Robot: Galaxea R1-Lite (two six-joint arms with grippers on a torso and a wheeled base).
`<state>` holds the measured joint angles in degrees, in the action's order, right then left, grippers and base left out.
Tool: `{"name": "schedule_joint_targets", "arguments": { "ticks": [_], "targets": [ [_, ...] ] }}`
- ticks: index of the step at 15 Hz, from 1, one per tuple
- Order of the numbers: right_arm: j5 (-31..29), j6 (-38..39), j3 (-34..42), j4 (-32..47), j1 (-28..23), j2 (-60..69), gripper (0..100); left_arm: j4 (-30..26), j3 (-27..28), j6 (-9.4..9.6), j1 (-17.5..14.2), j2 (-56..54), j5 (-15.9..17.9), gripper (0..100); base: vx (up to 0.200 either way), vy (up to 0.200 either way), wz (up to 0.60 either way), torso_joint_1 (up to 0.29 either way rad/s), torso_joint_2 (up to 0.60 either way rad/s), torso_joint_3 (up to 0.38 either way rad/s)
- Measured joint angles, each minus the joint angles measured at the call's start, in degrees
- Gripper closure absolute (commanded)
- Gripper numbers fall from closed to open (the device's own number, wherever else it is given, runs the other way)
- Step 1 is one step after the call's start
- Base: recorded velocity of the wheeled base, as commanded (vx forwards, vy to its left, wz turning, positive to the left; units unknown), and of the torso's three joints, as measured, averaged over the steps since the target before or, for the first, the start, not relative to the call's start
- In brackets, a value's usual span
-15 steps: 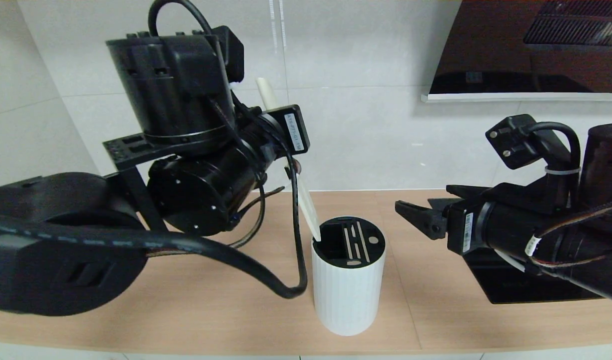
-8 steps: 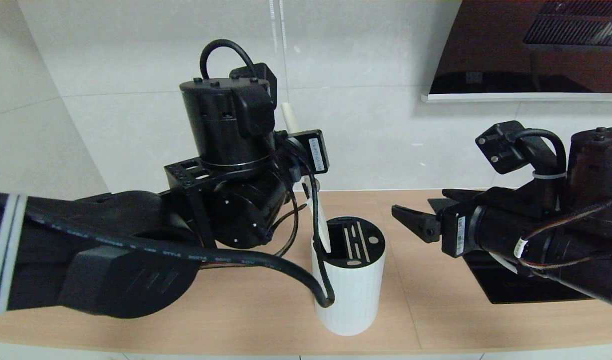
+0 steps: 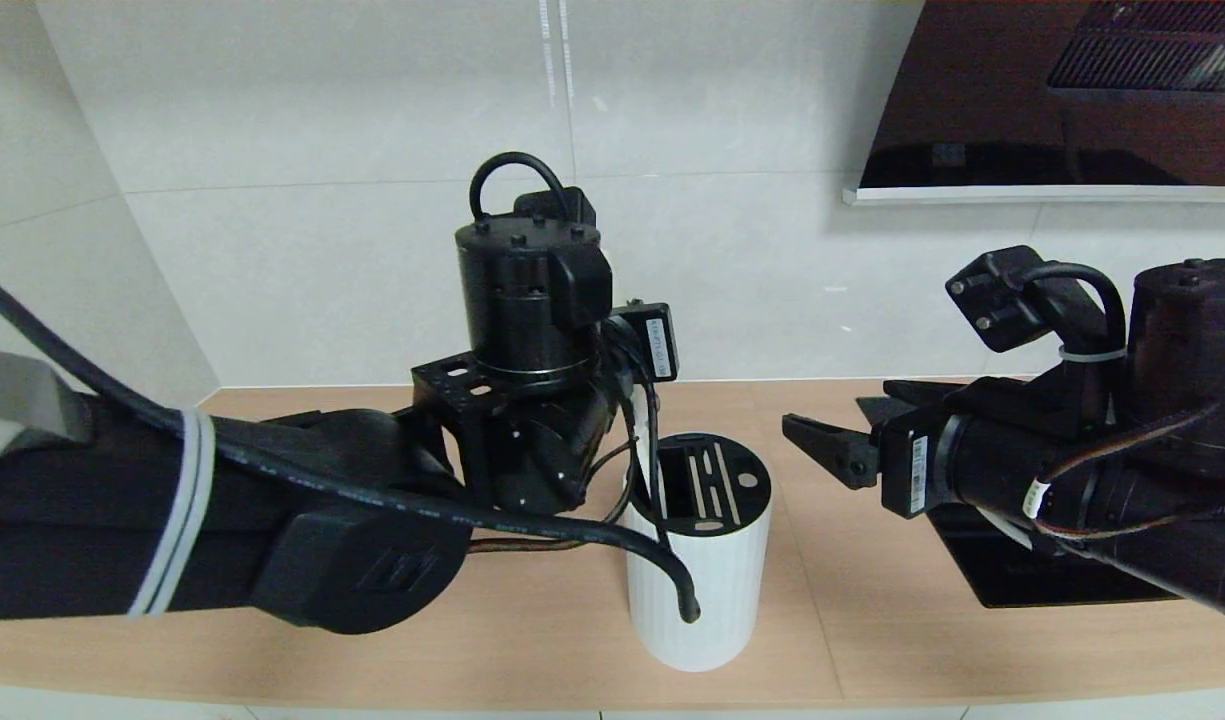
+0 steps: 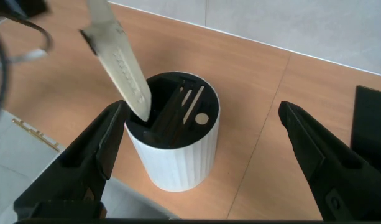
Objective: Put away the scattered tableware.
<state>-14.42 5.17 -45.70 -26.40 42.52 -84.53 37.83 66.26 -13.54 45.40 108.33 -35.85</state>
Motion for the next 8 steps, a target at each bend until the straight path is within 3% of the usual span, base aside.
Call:
{"name": "schedule_joint_targets", "arguments": {
  "ticks": [8],
  "targets": [
    [0.20, -0.02, -0.07, -0.09, -2.65, -0.74, 0, 1.12, -3.11, -0.06, 2.78, 6.45, 0.02, 100, 0.000, 0.000, 0.00, 0.000, 0.00, 0.000]
  ]
}}
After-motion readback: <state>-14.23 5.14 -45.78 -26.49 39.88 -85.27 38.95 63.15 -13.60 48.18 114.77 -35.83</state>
